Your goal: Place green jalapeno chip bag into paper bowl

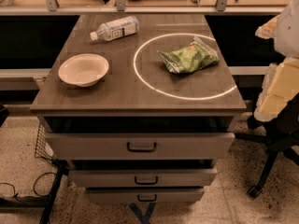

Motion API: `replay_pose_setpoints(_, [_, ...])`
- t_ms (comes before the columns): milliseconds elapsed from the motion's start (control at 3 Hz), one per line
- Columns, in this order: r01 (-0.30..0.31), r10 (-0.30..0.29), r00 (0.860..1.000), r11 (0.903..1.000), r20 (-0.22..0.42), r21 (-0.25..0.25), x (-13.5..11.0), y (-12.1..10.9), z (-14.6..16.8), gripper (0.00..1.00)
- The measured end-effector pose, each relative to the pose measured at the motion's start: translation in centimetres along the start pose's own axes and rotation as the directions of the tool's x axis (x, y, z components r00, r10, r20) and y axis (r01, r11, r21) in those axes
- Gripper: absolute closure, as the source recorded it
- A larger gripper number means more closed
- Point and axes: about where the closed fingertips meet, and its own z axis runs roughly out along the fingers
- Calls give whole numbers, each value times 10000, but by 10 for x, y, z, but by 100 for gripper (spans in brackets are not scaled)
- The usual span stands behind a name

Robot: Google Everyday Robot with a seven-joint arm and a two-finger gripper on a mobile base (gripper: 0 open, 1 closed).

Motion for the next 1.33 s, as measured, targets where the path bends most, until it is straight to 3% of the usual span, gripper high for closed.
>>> replay_pose_setpoints(333, [-47,46,10000,9998,72,186,-1,-2,-2,0])
replay_pose_setpoints(667, [-91,28,9968,9968,797,792,-11,-25,4,0])
replay_pose_setpoints(1000, [1,-411,9765,9818,2117,1899,-40,-82,18,0])
replay_pose_setpoints(1333, [39,-917,9400,9660,3286,2584,-74,-132,31,0])
